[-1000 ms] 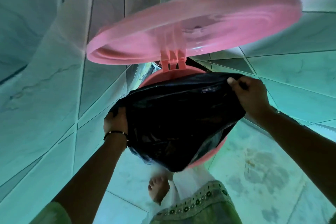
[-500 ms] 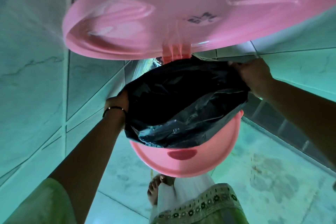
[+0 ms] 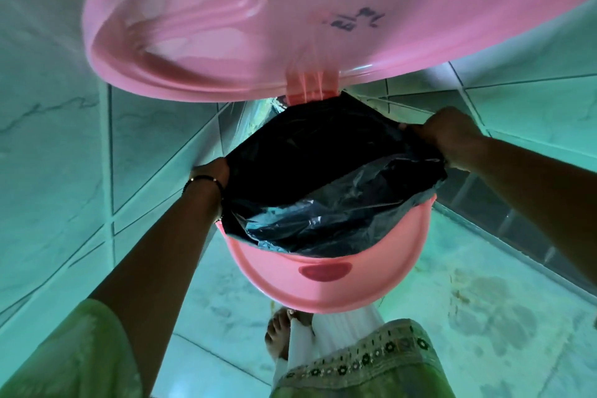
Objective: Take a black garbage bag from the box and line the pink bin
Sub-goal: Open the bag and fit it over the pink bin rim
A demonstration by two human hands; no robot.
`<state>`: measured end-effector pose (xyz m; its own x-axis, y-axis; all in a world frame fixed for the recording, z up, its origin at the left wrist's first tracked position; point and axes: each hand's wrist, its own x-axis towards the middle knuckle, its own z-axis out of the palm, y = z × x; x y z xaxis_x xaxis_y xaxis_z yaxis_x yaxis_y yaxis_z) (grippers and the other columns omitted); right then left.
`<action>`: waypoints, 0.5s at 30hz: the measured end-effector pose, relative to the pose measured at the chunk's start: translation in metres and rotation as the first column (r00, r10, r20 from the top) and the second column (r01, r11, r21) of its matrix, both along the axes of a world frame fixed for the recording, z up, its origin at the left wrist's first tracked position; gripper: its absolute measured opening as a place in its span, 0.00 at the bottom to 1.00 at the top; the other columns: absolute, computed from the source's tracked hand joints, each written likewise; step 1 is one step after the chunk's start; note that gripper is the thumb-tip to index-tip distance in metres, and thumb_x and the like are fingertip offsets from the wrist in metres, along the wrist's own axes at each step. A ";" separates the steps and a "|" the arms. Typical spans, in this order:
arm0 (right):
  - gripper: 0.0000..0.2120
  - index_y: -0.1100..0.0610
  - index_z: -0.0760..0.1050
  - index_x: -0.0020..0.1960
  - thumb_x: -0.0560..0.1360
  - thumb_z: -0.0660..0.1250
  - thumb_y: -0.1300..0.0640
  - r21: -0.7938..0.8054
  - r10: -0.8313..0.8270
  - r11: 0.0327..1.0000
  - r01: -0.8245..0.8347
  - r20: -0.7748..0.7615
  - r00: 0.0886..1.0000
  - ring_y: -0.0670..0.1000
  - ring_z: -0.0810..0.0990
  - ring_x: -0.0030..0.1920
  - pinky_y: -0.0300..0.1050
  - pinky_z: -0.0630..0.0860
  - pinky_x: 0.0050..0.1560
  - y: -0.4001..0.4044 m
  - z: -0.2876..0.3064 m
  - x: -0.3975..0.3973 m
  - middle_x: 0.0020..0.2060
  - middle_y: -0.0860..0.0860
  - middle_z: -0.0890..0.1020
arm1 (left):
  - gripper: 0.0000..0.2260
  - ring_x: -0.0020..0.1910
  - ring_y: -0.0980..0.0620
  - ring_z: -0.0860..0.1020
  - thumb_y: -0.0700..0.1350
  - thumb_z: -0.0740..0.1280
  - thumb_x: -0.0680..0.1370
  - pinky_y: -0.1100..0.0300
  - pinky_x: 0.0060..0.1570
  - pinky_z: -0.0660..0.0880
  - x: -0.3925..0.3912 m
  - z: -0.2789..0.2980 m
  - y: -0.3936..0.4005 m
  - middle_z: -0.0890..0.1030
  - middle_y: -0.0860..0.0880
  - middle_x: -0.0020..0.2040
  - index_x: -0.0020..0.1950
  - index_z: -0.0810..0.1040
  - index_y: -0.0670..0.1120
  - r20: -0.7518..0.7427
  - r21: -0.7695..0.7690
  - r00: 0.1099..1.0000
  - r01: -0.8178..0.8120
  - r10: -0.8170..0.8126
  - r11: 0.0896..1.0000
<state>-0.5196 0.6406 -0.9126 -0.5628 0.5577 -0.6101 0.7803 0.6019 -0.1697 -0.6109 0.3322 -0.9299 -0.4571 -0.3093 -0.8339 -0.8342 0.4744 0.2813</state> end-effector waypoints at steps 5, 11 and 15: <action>0.08 0.67 0.77 0.44 0.74 0.61 0.64 -0.184 0.102 0.980 -0.080 0.114 0.988 0.58 0.75 0.42 0.45 0.66 0.41 -0.011 0.009 0.022 0.40 0.64 0.77 | 0.23 0.67 0.37 0.70 0.41 0.63 0.77 0.51 0.64 0.68 0.021 0.018 -0.022 0.69 0.34 0.69 0.69 0.65 0.32 0.054 -0.111 0.978 0.206 -0.201 0.972; 0.20 0.61 0.68 0.66 0.75 0.63 0.64 -0.218 0.410 0.897 -0.386 0.080 0.909 0.63 0.76 0.59 0.44 0.66 0.50 -0.007 0.038 0.059 0.60 0.64 0.77 | 0.15 0.56 0.37 0.78 0.37 0.67 0.72 0.49 0.58 0.73 0.071 0.046 -0.053 0.81 0.38 0.55 0.58 0.79 0.42 -0.266 -0.143 0.904 0.306 -0.334 0.941; 0.30 0.54 0.63 0.70 0.70 0.66 0.61 -0.171 0.441 0.893 -0.417 0.138 0.887 0.63 0.77 0.56 0.48 0.73 0.51 -0.003 0.030 0.077 0.59 0.62 0.77 | 0.22 0.60 0.38 0.76 0.35 0.66 0.73 0.49 0.60 0.71 0.099 0.060 -0.057 0.79 0.40 0.61 0.66 0.73 0.45 -0.333 -0.178 0.841 0.387 -0.426 0.905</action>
